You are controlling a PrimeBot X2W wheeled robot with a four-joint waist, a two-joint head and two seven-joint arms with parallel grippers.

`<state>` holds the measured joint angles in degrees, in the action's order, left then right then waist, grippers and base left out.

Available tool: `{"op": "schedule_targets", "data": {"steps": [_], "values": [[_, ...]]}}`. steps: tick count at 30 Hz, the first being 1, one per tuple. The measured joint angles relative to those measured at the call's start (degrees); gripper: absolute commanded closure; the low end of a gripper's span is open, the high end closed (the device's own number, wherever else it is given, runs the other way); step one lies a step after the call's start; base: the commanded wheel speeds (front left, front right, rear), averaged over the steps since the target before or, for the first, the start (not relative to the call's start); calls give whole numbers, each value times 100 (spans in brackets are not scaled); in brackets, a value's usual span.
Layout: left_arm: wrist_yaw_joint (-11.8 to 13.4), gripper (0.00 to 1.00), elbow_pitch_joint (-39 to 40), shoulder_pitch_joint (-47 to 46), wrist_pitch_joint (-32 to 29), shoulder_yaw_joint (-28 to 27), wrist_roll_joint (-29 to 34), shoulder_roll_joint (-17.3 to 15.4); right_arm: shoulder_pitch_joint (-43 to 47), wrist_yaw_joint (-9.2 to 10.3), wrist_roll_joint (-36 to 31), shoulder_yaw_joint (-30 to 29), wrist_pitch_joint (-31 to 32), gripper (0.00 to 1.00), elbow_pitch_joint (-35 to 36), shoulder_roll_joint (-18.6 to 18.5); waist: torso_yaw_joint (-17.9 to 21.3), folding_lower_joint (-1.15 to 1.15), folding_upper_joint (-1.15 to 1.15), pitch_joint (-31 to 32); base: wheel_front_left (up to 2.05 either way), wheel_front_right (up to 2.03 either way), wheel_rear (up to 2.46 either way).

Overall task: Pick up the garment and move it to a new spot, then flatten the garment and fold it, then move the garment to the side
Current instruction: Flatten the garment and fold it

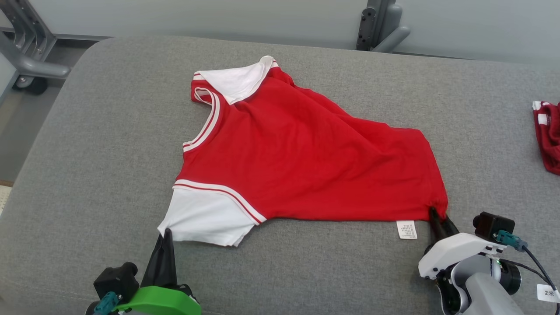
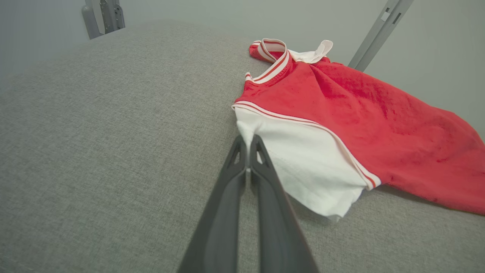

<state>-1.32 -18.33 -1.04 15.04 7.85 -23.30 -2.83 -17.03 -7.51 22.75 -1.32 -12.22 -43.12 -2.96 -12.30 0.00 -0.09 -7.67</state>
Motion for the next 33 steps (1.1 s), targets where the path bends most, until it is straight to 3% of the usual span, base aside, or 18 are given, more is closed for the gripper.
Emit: {"op": "schedule_targets", "data": {"steps": [1,2,3,7,11,18,33], "values": [[1,100,-2,0,0,8,19,0,-28,1,57,30,-15,83,-60,-3,0,0,0,6,0,0,0],[3,100,-3,0,0,9,26,0,-49,0,112,49,-59,96,-110,-2,2,0,0,15,0,0,0],[7,100,-2,0,0,8,35,0,-70,0,167,73,-89,100,-141,1,7,0,0,24,0,0,0],[-30,100,99,6,1,-8,31,0,-97,1,504,196,-196,100,-120,10,56,0,0,71,0,0,0],[-126,100,364,7,0,-9,-443,0,-92,1,1009,358,-246,100,321,16,142,0,0,128,0,0,0],[-224,100,1163,-51,0,57,-1179,1,159,1,1664,425,-257,100,1626,13,335,0,0,302,0,0,0],[-188,100,4128,-138,-157,29,-1495,-129,1217,3,2692,82,349,100,5078,-35,790,0,0,711,0,0,0]]}}
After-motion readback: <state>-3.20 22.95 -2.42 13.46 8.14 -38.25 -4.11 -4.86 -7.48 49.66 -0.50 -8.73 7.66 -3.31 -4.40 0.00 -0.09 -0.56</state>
